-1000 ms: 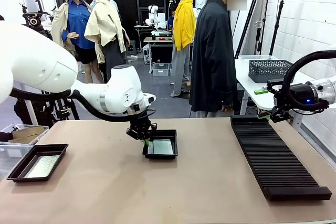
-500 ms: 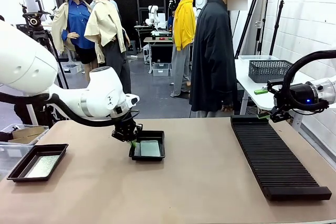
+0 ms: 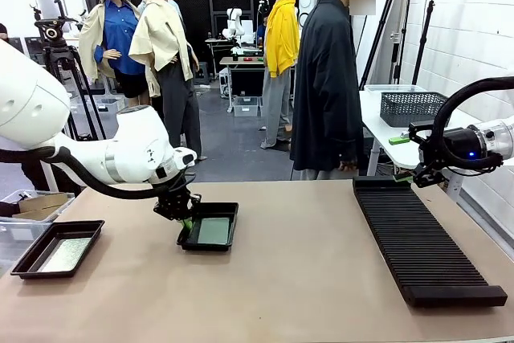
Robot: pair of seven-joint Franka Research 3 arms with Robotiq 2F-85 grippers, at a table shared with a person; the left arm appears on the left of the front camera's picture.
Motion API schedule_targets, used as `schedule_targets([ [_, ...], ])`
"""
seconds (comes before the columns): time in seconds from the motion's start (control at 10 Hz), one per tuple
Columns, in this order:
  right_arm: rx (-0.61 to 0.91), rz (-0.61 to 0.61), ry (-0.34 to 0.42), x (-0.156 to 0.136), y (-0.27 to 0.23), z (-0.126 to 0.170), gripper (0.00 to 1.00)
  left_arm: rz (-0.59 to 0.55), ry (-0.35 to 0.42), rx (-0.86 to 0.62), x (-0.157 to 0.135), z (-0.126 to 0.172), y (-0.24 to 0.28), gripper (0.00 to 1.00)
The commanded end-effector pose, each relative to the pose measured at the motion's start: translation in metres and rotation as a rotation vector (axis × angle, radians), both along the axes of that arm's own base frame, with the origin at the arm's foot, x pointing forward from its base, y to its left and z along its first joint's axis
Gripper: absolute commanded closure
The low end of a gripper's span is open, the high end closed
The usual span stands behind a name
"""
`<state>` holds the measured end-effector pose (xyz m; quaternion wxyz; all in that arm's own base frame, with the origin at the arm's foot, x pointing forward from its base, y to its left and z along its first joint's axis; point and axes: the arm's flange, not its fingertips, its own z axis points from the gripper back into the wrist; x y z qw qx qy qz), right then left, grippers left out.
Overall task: Inspect and transfer BCBs to ESD trays.
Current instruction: Pick up the ESD tray and place it on the left side of the table.
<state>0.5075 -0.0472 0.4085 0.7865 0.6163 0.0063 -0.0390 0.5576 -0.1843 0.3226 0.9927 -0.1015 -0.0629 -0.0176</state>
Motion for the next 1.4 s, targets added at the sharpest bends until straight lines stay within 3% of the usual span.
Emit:
schedule_targets([
  [0.0,-0.010,-0.006,0.005,-0.001,0.002,-0.001,0.00,-0.032,-0.011,-0.007,-0.007,0.003,0.023,1.00],
  [0.7,-0.010,-0.006,0.005,-0.001,0.002,-0.001,0.00,-0.016,0.029,0.026,-0.011,-0.013,0.091,1.00],
  [1.3,-0.010,-0.006,0.005,-0.001,0.002,-0.001,0.00,-0.025,0.000,0.090,-0.007,-0.005,0.145,1.00],
])
